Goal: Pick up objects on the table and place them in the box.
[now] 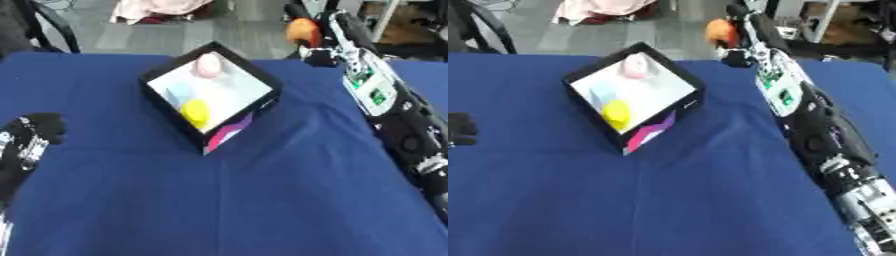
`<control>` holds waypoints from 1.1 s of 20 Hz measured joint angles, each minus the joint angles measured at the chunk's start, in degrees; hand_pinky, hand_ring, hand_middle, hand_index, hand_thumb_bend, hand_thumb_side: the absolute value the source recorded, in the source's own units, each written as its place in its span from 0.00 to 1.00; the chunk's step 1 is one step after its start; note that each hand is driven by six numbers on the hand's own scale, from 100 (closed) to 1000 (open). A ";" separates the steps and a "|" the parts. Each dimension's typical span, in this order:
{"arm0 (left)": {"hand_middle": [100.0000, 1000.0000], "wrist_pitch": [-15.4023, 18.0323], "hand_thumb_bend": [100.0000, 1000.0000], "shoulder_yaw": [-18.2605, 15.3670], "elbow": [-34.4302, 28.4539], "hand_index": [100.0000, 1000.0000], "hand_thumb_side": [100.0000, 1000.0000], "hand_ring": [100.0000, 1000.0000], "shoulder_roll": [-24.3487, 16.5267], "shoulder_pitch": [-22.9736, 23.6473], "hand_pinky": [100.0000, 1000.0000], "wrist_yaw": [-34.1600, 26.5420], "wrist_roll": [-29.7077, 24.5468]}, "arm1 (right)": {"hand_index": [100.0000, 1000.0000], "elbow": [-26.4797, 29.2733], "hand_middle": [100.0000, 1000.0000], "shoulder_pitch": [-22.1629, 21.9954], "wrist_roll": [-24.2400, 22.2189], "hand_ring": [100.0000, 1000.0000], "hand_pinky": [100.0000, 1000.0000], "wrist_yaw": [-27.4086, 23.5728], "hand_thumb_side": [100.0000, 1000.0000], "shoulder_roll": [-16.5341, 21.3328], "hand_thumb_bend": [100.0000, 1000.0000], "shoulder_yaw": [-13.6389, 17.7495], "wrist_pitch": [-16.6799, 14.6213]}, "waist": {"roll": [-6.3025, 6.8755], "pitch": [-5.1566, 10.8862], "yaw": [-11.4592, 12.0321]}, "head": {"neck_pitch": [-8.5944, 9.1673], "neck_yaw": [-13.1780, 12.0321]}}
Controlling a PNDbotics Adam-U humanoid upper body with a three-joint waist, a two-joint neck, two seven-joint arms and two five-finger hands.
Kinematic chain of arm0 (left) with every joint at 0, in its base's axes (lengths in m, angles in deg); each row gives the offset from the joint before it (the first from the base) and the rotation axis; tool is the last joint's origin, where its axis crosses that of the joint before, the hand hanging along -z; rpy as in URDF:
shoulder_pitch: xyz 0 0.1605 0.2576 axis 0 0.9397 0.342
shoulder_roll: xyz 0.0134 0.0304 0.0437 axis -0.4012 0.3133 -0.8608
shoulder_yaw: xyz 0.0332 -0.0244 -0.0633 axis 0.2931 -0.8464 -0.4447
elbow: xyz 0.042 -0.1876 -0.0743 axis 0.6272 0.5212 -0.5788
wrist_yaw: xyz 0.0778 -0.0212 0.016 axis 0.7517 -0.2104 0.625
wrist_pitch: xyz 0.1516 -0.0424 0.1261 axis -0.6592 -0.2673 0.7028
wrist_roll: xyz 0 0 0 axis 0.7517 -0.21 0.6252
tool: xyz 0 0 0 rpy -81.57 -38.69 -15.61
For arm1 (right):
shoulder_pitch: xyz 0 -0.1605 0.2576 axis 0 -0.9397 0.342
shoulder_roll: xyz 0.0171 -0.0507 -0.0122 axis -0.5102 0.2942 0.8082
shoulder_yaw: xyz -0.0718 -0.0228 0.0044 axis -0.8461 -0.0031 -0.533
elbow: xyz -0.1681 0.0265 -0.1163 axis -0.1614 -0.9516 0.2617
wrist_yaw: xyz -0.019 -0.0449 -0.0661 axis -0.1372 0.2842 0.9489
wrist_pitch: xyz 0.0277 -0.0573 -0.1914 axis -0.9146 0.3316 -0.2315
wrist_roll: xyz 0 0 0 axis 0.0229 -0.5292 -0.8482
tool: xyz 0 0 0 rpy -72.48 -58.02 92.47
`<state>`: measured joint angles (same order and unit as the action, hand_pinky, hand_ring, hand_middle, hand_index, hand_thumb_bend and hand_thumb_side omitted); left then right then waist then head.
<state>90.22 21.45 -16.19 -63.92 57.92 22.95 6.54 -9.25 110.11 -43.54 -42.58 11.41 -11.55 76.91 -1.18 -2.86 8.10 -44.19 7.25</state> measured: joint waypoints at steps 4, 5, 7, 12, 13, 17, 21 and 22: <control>0.58 0.07 0.44 0.04 0.00 0.71 0.68 0.65 0.04 -0.11 0.65 -0.01 -0.09 | 0.32 -3.73 0.28 2.89 -4.03 0.55 0.70 2.88 0.00 -4.96 0.00 -0.96 -1.78 | 0.00 0.00 1.13 | 0.00 0.85; 0.58 0.10 0.44 0.06 0.00 0.71 0.68 0.65 0.05 -0.15 0.65 -0.02 -0.16 | 0.33 -5.26 0.29 3.13 -4.96 0.56 0.71 3.96 0.00 -6.36 0.00 -0.96 -2.38 | 0.00 0.00 1.44 | 0.00 1.10; 0.58 0.13 0.44 0.31 0.00 0.71 0.68 0.65 0.09 -0.24 0.65 -0.08 -0.34 | 0.40 -8.50 0.36 3.17 -6.71 0.58 0.72 6.55 0.08 -9.08 0.00 -0.94 -3.73 | 0.01 0.00 1.98 | 0.00 1.63; 0.58 0.11 0.43 0.51 0.00 0.71 0.69 0.65 0.13 -0.53 0.65 -0.11 -0.61 | 0.66 -14.48 0.55 2.97 -8.83 0.67 0.74 14.06 0.39 -13.65 0.23 -0.70 -6.59 | 0.01 0.00 2.58 | 0.00 2.36; 0.58 0.12 0.43 0.56 0.00 0.71 0.69 0.65 0.13 -0.57 0.65 -0.11 -0.62 | 0.74 -14.90 0.62 2.84 -8.85 0.70 0.75 15.42 0.48 -14.00 0.30 -0.58 -6.97 | 0.01 0.00 2.60 | 0.00 2.39; 0.58 0.11 0.43 0.70 0.00 0.71 0.69 0.65 0.14 -0.59 0.65 -0.11 -0.64 | 0.92 -14.96 0.80 2.83 -8.38 0.79 0.80 19.43 0.67 -14.33 0.37 -0.54 -7.79 | 0.01 0.00 2.59 | 0.00 2.39; 0.58 0.10 0.43 0.70 0.00 0.71 0.69 0.65 0.14 -0.59 0.65 -0.11 -0.65 | 0.93 -12.26 0.85 2.71 -7.96 0.81 0.81 20.22 0.58 -14.09 0.37 -0.24 -7.97 | -0.01 0.00 2.16 | 0.00 2.21; 0.58 0.09 0.43 0.70 0.00 0.71 0.69 0.65 0.14 -0.59 0.65 -0.11 -0.63 | 0.93 -10.93 0.85 2.41 -7.61 0.81 0.81 19.46 0.54 -13.74 0.35 -0.17 -7.97 | -0.01 0.00 1.88 | 0.00 2.03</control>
<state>90.31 22.15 -16.19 -63.78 57.33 22.84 5.90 -20.18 112.52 -51.15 -23.12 -2.34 -11.72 68.94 -1.19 -2.86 9.98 -44.19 9.29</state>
